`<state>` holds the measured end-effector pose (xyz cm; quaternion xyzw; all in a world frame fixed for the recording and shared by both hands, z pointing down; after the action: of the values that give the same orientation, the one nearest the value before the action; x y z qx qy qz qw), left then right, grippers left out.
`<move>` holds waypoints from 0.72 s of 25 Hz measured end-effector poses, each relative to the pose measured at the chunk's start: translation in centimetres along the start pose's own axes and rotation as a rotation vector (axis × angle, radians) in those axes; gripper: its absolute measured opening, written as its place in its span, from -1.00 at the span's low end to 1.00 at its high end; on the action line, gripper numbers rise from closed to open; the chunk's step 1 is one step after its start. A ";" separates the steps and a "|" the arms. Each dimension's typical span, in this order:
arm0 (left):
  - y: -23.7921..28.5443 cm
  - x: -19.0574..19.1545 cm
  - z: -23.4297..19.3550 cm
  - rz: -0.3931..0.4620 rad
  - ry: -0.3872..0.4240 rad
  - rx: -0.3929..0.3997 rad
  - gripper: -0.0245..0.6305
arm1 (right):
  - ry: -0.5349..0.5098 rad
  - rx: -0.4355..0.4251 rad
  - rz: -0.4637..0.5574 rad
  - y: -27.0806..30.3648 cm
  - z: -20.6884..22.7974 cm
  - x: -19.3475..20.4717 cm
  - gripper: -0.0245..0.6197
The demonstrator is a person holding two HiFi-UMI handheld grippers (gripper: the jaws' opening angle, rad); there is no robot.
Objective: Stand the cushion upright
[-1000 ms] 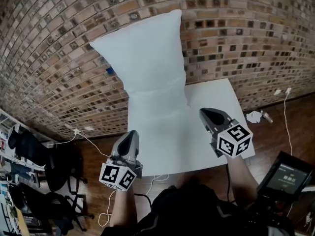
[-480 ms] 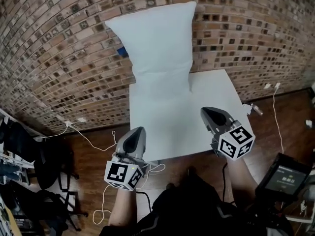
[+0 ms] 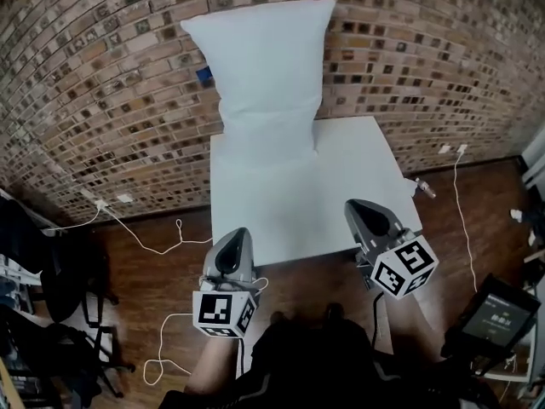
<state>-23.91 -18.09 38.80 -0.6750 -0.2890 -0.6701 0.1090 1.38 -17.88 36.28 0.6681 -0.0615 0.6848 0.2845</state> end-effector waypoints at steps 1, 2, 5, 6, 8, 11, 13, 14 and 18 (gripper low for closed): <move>0.2 0.5 0.5 -0.004 -0.002 -0.005 -0.90 | 0.010 -0.001 0.000 -0.3 0.1 0.5 -0.90; 0.3 0.8 1.0 -0.008 -0.004 -0.009 -0.90 | 0.013 -0.001 -0.004 -0.5 0.2 0.9 -0.90; 0.7 0.9 2.9 -0.004 -0.001 -0.025 -0.90 | -0.029 0.002 -0.010 -1.8 1.2 1.8 -0.90; 0.8 1.1 3.5 -0.002 0.005 -0.027 -0.90 | -0.038 0.002 -0.006 -2.4 1.7 2.0 -0.90; 1.2 1.3 4.6 -0.009 0.015 -0.035 -0.90 | -0.021 0.009 0.001 -3.5 2.9 2.7 -0.90; 1.1 0.6 6.2 -0.007 0.030 -0.045 -0.90 | 0.008 0.020 0.000 -5.1 4.5 3.3 -0.90; 1.1 -0.2 7.1 0.005 0.055 -0.048 -0.90 | -0.001 0.022 0.005 -5.7 5.3 3.1 -0.90; 1.2 -0.2 7.4 0.009 0.063 -0.050 -0.90 | 0.002 0.022 0.008 -5.8 5.6 3.2 -0.90; 1.1 0.1 8.7 0.008 0.064 -0.047 -0.90 | -0.002 0.009 0.011 -6.5 5.9 3.9 -0.90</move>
<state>-16.03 -14.34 38.49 -0.6567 -0.2666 -0.6975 0.1052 9.86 -14.07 38.63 0.6697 -0.0624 0.6859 0.2778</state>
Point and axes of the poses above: the fingertips, and each gripper's own axes: y forward along the fingers, z to its right, x out of its underside, the point moved 5 cm from there along -y, backward along the fingers, and after that the axes turned 12 degrees about -z, right-handed, at the moved point
